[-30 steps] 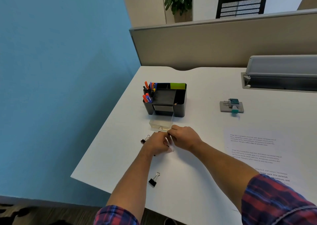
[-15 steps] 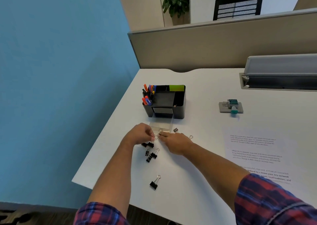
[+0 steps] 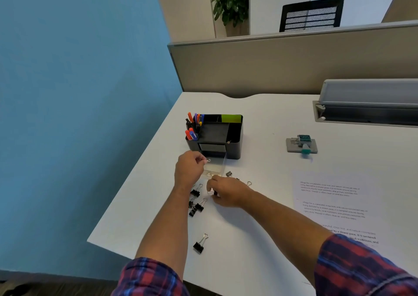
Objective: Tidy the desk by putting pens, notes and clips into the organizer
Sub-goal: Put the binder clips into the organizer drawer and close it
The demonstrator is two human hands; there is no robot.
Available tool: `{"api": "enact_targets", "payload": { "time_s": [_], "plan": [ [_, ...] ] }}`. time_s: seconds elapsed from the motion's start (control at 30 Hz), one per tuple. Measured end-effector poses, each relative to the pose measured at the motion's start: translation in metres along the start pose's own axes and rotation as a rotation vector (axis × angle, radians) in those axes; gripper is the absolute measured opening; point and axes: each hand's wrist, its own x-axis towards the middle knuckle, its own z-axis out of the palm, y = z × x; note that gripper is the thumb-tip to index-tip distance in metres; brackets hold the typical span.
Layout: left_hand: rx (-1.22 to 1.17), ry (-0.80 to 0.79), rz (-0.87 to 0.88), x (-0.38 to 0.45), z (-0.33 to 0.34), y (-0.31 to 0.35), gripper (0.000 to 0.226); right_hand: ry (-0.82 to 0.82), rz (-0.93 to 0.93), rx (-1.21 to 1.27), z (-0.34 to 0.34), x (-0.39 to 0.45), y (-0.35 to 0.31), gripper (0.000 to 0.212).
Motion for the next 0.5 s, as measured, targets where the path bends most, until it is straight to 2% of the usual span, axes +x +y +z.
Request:
{"api": "enact_targets", "payload": {
  "time_s": [0.07, 0.13, 0.27, 0.37, 0.5],
  "plan": [
    [0.083, -0.045, 0.017, -0.001, 0.007, 0.000, 0.012, 0.067, -0.066, 0.016, -0.008, -0.002, 0.003, 0.024],
    [0.123, -0.088, 0.032, -0.003, 0.011, 0.000, 0.017, 0.158, -0.055, 0.057, -0.017, -0.002, 0.006, 0.019],
    [0.136, -0.089, 0.050, -0.007, 0.017, -0.004, 0.019, 0.359, 0.135, 0.160, -0.033, 0.007, 0.015, 0.016],
    [0.159, -0.036, 0.080, -0.013, 0.019, -0.002, 0.015, 0.403, 0.291, 0.201, -0.035, 0.015, 0.024, 0.016],
    [0.205, 0.007, 0.180, -0.028, 0.027, 0.007, 0.015, 0.373, 0.330, 0.253, -0.035, 0.022, 0.034, 0.016]
  ]
}}
